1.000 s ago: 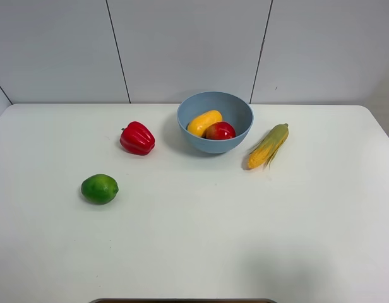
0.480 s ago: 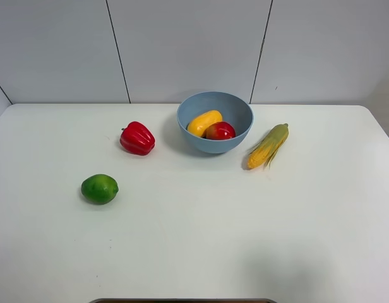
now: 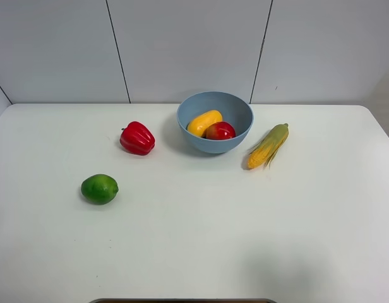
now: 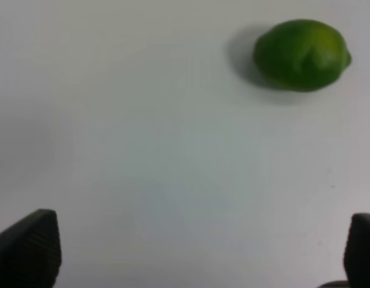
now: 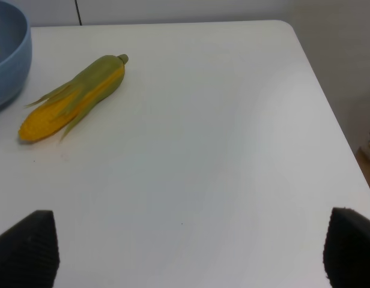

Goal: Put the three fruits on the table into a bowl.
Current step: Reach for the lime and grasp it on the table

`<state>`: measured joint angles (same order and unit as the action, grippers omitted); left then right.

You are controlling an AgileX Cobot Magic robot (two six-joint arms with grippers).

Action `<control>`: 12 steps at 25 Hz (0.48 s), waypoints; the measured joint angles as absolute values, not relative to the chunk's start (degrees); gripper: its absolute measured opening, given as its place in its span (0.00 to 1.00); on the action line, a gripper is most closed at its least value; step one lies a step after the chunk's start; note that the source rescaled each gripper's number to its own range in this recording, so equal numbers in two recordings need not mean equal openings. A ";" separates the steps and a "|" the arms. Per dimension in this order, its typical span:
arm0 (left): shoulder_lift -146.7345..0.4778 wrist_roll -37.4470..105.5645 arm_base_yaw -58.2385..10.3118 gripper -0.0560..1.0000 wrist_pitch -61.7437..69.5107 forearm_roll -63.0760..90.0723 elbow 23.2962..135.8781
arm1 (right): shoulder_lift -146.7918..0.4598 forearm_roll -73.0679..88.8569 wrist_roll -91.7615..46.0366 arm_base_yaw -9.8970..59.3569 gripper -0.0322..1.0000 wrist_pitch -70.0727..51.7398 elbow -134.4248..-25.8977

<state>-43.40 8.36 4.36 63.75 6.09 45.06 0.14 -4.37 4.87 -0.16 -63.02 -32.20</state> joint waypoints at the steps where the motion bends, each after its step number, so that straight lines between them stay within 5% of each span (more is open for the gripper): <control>1: -45.11 8.64 4.36 0.71 63.60 6.89 45.47 | 0.14 -4.37 4.87 -0.16 0.70 -63.02 -32.20; 12: -61.38 9.56 4.36 0.71 58.48 14.17 46.46 | 0.14 -4.37 4.87 -0.16 0.70 -63.02 -32.20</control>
<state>-61.38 9.56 4.36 58.48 14.17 46.46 0.14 -4.37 4.87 -0.16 -63.02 -32.20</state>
